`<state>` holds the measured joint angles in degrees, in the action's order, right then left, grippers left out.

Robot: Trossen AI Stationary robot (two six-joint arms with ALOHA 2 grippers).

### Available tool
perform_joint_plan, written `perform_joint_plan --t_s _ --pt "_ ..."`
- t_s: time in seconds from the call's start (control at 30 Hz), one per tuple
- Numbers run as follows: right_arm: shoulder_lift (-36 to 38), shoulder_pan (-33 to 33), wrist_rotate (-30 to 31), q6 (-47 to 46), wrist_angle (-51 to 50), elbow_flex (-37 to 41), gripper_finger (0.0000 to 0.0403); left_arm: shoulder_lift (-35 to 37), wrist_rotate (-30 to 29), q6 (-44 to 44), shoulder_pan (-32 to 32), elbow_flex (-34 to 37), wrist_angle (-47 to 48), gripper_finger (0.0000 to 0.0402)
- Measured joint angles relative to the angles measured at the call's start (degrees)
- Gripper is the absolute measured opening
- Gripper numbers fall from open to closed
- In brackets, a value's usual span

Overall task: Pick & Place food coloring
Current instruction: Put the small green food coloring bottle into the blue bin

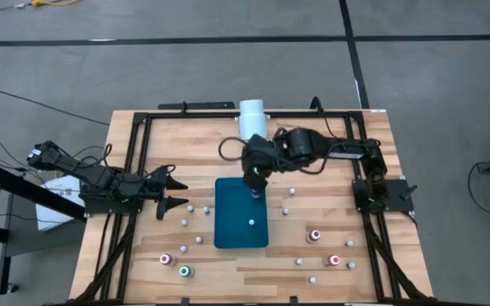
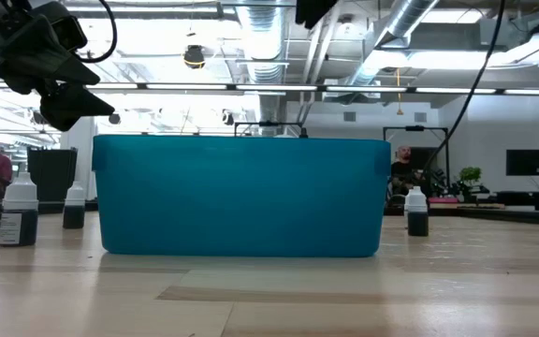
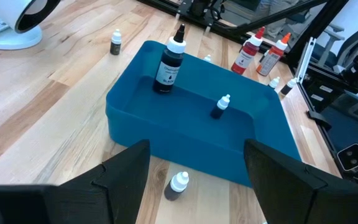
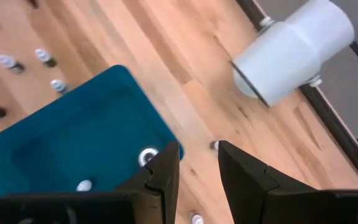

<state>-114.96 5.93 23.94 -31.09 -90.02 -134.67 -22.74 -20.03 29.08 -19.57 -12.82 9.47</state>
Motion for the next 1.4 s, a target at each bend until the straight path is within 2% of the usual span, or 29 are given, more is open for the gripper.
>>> perform_joint_plan --t_s 0.27,0.43,0.57,0.9,1.4 --pt "0.0 -6.6 -6.5 4.0 0.0 0.0 0.0103 0.0 0.0 0.6 0.0 0.0 0.0 0.0252" --pt "0.0 -9.0 -8.3 4.5 0.0 1.1 0.0103 0.0 0.1 1.2 0.0 0.0 0.0 0.0252" --pt "-0.1 -10.7 -13.6 4.6 0.0 3.4 0.0103 0.0 0.1 1.4 0.0 0.0 0.1 0.0252" --pt "-0.2 -12.1 -13.5 5.9 0.4 16.4 0.0103 0.0 0.0 2.1 0.0 0.0 0.1 0.0252" --pt "0.7 -12.6 -13.9 6.2 11.4 29.2 0.0103 0.0 -0.2 3.0 0.0 0.0 0.1 0.0252"
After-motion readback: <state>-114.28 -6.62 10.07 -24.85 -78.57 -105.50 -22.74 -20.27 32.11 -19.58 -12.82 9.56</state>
